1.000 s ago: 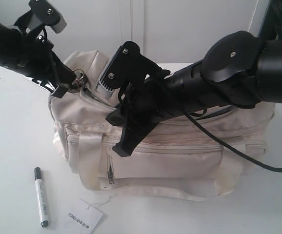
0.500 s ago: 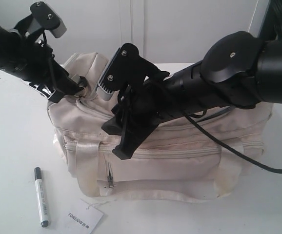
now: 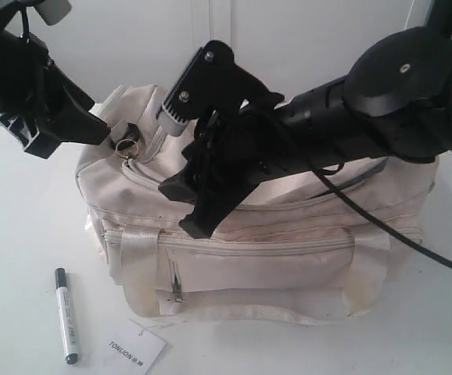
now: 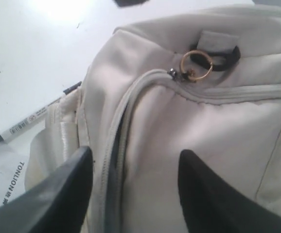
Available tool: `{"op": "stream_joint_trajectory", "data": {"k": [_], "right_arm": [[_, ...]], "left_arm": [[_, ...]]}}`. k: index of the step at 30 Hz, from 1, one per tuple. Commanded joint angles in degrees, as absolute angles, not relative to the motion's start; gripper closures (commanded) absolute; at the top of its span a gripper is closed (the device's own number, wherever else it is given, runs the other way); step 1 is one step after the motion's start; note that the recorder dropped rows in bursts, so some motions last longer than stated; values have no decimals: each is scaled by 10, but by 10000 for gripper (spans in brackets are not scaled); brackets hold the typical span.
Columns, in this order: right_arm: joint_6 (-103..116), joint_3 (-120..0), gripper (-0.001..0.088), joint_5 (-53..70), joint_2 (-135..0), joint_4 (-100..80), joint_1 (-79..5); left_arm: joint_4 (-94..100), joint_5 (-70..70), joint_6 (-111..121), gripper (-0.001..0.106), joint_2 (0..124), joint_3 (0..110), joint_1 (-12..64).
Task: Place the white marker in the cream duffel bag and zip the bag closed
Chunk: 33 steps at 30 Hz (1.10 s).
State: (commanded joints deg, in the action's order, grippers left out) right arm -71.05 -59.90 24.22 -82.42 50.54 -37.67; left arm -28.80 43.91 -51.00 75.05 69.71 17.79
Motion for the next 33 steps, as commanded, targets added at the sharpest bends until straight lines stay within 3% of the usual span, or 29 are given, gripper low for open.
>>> {"op": "stream_joint_trajectory", "data": {"k": [6, 12, 19, 27, 33], "right_arm": [[-597, -599, 365, 241, -787, 385, -377], [-356, -599, 396, 263, -776, 97, -377], [-121, -650, 396, 413, -776, -161, -376], [53, -714, 396, 504, -776, -163, -284], [125, -714, 395, 539, -776, -154, -274]], "left_arm": [[-322, 480, -510, 501, 751, 697, 178], [-330, 495, -514, 501, 751, 697, 179], [-330, 495, -514, 501, 751, 697, 179], [-330, 496, -514, 501, 751, 697, 179], [-330, 496, -514, 501, 751, 697, 179]]}}
